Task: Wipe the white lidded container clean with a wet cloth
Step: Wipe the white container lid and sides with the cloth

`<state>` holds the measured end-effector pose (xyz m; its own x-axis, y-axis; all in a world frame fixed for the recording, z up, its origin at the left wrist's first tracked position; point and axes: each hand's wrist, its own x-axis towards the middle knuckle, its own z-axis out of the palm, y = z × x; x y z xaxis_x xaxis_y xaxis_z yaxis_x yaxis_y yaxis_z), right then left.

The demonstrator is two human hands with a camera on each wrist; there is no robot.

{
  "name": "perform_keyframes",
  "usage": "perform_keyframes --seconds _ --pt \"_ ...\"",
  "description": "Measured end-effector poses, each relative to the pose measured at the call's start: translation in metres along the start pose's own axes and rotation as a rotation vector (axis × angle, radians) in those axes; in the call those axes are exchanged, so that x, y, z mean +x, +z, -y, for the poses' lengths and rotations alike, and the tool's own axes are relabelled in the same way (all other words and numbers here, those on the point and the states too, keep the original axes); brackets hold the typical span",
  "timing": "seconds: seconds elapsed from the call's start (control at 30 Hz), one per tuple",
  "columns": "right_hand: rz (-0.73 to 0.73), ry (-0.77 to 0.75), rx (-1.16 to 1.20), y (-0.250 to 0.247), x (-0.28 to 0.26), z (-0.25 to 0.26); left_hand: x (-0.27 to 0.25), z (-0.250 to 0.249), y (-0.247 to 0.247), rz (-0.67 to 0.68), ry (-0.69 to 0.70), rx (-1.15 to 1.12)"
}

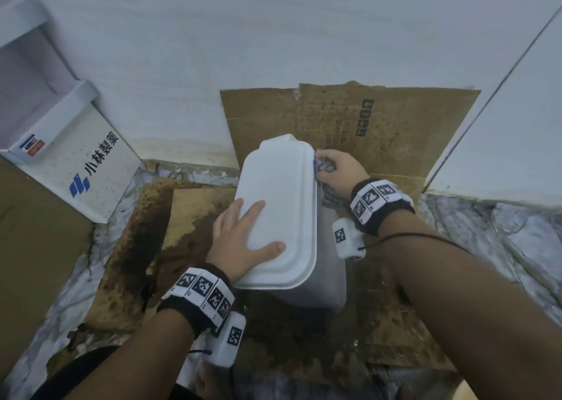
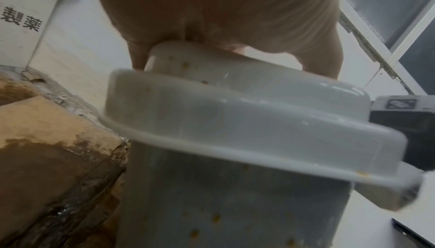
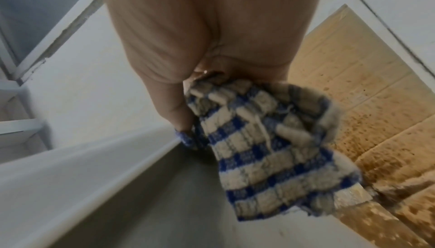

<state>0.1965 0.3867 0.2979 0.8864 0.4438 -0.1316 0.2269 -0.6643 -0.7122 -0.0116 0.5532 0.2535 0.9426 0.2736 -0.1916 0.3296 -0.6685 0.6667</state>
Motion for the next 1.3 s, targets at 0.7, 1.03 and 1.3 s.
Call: perform_keyframes --seconds 0.7,1.03,1.3 --pt "-0.034 -0.002 -0.219 -0.006 -0.036 0.010 -0.001 -0.027 0.015 -0.020 0.036 0.036" --pt "-0.146 0.104 0.075 0.002 -0.159 -0.027 -0.005 -0.070 0.044 -0.034 0.037 0.142" --pt "-0.431 0.203 0.326 0.022 -0.234 -0.067 -0.007 -0.110 0.063 0.061 0.061 0.165"
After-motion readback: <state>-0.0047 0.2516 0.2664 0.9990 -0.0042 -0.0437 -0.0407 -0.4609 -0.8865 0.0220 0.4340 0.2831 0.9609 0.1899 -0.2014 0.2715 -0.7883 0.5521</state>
